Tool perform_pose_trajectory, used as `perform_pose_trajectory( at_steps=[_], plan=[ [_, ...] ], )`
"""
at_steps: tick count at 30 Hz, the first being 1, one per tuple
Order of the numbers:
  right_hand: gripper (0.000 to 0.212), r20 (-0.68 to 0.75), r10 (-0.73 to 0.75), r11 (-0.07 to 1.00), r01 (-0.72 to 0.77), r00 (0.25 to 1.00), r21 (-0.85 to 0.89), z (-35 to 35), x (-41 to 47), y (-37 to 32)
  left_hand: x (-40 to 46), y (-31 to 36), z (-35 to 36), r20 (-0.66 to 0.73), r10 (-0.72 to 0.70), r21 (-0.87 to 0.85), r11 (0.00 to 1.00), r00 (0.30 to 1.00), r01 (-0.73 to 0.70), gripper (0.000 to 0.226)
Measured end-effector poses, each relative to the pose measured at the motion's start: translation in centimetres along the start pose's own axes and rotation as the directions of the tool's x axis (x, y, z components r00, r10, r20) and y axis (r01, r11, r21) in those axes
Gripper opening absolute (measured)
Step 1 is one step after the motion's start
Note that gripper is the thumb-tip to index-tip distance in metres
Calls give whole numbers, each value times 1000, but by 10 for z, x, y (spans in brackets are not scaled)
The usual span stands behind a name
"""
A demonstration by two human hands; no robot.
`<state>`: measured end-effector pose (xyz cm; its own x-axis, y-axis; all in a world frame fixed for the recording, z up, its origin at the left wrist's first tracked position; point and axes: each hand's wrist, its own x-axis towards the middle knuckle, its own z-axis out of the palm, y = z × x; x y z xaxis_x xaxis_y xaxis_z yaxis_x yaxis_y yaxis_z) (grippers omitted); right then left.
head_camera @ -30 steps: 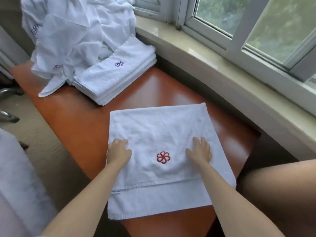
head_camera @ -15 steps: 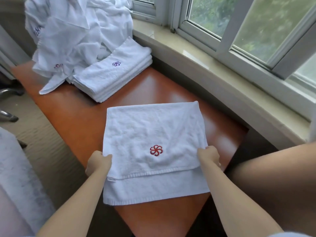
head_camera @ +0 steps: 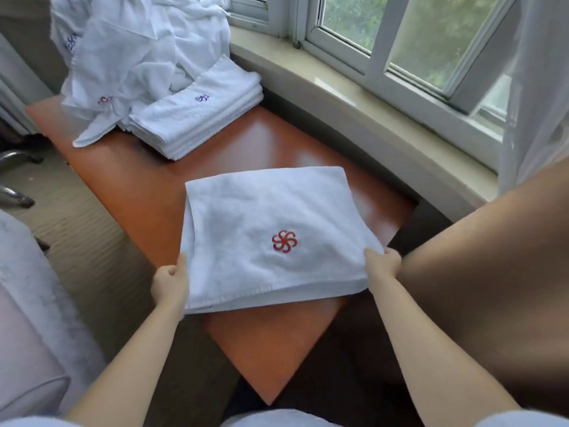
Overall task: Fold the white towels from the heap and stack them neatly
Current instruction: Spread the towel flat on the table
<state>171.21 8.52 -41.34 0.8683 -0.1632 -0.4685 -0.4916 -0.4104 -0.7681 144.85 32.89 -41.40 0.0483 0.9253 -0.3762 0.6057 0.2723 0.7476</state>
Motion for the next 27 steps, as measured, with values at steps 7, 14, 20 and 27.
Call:
perform_pose_trajectory(
  at_steps=[7,14,20,27],
  plan=[
    [15,58,144,940,-155,988,303,-17,-6,29,-11,-34,-7,27,-38,-150,988,999,42,34],
    [34,245,218,905,-290,945,312,-16,-6,42,2,-44,-1,-52,-107,-142,985,993,99,13],
    [13,329,218,847,-346,919,404,-12,-6,45,14,-56,-13,239,-283,-283,895,929,346,26],
    [20,306,104,964,-172,946,204,-28,-13,47,-3,-45,-30,413,-55,-355,910,909,217,25]
  ],
)
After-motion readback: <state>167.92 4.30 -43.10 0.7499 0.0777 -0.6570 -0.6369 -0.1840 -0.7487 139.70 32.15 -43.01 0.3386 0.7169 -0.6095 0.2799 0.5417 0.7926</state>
